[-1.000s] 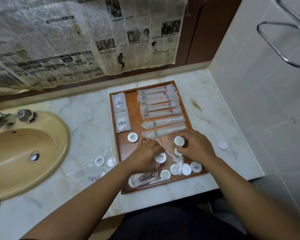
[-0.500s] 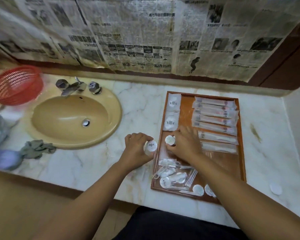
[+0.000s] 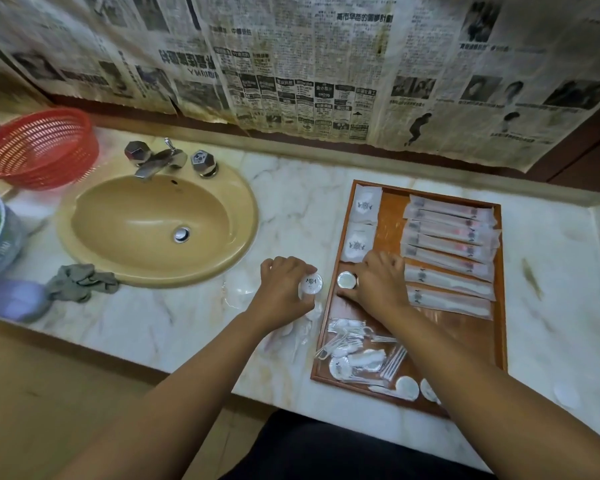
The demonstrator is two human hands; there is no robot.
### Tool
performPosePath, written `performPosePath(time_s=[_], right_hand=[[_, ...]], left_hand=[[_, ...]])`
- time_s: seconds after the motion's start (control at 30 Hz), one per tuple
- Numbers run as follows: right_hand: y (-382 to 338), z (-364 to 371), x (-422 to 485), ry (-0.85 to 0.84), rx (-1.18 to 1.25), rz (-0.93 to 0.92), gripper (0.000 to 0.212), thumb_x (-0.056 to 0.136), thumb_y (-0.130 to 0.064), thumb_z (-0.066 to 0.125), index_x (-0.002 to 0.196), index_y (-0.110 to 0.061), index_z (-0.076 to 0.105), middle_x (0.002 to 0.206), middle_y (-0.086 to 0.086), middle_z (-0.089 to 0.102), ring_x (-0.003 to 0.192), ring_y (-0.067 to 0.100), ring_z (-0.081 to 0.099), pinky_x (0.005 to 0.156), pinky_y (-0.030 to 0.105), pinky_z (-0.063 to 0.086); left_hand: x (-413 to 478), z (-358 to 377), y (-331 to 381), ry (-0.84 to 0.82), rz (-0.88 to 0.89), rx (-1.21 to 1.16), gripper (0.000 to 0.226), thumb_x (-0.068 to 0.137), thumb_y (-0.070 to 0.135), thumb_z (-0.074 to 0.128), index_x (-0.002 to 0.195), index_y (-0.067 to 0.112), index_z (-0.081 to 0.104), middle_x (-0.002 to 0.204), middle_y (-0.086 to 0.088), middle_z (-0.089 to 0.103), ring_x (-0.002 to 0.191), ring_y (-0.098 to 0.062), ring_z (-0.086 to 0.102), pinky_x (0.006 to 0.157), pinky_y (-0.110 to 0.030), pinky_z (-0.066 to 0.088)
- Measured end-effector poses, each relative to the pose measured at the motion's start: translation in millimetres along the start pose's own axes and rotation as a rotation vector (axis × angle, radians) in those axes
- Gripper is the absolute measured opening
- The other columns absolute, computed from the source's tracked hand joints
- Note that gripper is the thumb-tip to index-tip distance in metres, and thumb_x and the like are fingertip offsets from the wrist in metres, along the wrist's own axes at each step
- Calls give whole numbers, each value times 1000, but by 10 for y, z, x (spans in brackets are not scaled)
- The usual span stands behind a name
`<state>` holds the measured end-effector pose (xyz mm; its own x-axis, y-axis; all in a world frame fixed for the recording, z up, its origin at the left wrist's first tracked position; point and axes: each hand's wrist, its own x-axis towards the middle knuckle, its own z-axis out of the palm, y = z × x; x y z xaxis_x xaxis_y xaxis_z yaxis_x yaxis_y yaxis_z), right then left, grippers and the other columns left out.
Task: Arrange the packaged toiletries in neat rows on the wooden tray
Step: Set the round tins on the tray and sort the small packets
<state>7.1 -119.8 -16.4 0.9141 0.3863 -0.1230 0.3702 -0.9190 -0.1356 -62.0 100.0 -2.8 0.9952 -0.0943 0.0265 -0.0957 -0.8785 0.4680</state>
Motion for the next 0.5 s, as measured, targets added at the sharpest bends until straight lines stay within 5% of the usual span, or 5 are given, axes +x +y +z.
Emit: performPosePath(time_s=[0.2,0.5], right_hand=[[312,-57,-297,15,18,154,60,76,-76,64,117,-32,68,125,-4,56,119,22,45,97,43,25],[711,-82,-842,13,64,299,47,83,-64,67,120,-35,67,126,-5,58,121,20,48,103,42,21]], left_hand=[[254,191,185,-66,53,17,45,71,32,72,115,23,70,105,6,61,104,-21,53,94,-31,19],[671,531,645,-231,193,79,50,78,28,70,128,27,64,116,5,61,115,-22,49,98,-37,19]])
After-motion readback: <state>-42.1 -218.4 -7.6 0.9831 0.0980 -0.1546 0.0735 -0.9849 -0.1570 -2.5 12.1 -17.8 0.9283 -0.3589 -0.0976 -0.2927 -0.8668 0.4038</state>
